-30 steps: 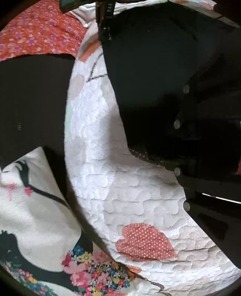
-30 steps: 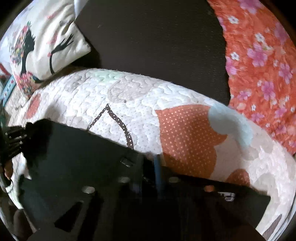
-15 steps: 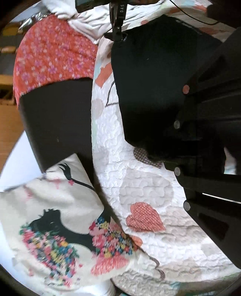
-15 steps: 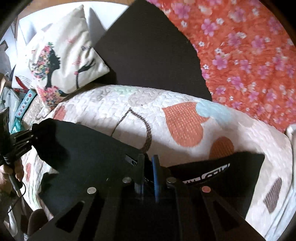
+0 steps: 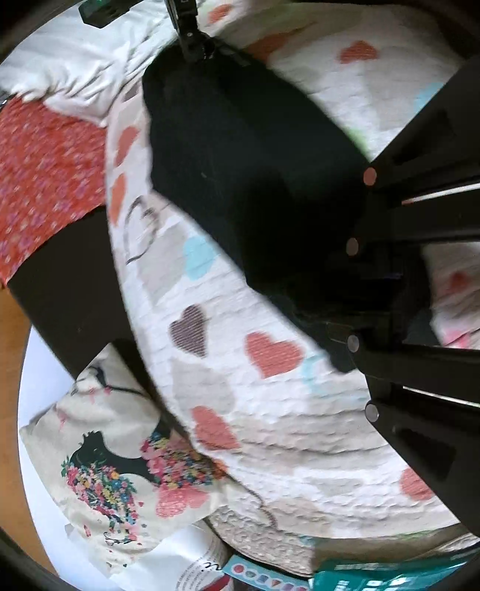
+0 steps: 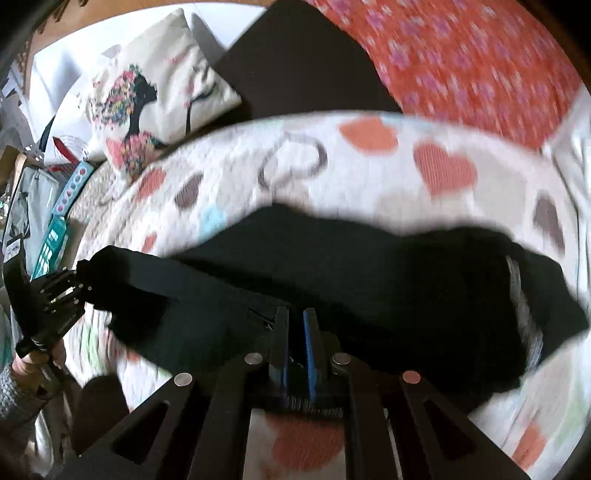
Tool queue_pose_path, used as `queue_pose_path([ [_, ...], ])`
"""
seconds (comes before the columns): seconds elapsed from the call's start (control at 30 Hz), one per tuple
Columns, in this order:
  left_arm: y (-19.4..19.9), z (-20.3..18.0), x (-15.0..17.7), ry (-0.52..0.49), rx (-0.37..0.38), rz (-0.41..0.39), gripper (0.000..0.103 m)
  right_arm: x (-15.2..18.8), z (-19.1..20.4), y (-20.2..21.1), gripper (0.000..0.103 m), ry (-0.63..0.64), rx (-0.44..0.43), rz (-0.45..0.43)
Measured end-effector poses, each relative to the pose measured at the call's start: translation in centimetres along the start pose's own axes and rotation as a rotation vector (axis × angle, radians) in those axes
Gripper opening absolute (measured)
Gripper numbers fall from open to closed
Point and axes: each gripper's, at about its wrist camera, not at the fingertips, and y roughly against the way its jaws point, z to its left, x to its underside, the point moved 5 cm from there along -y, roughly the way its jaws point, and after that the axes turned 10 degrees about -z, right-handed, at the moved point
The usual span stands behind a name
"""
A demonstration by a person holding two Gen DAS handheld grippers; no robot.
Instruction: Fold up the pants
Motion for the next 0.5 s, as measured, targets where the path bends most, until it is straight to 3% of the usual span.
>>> queue_pose_path([
  [0.17,2.2,-0.9,3.2,-0.014,0.019,0.029,0.027,5.9,-0.3,0.2,0.009,-0.049,0.015,0.060],
  [0.27,3.9,0.8,4.3,0.075,0.022,0.039,0.041,7.7,0.4,0.6,0.009,-0.027,0.044,0.094],
  [0.33,4.9,3.1,5.4,0.161,-0.021,0.048,0.048,8.2,1.3,1.2,0.012,0.007,0.048,0.104],
  [0.37,5.1,3.9,5.9,0.198,-0.027,0.055,0.055,8.2,1.9,1.6,0.015,0.028,0.053,0.106],
  [0.4,5.5,5.0,6.6,0.259,-0.030,0.067,0.058,7.9,2.7,1.9,0.025,0.061,0.060,0.102],
  [0.43,5.7,5.8,7.2,0.310,-0.038,0.075,0.058,7.6,3.4,2.2,0.039,0.084,0.060,0.093],
  [0.5,6.1,7.1,8.0,0.363,-0.090,0.089,0.058,6.2,5.1,2.4,0.048,0.124,0.048,0.068],
])
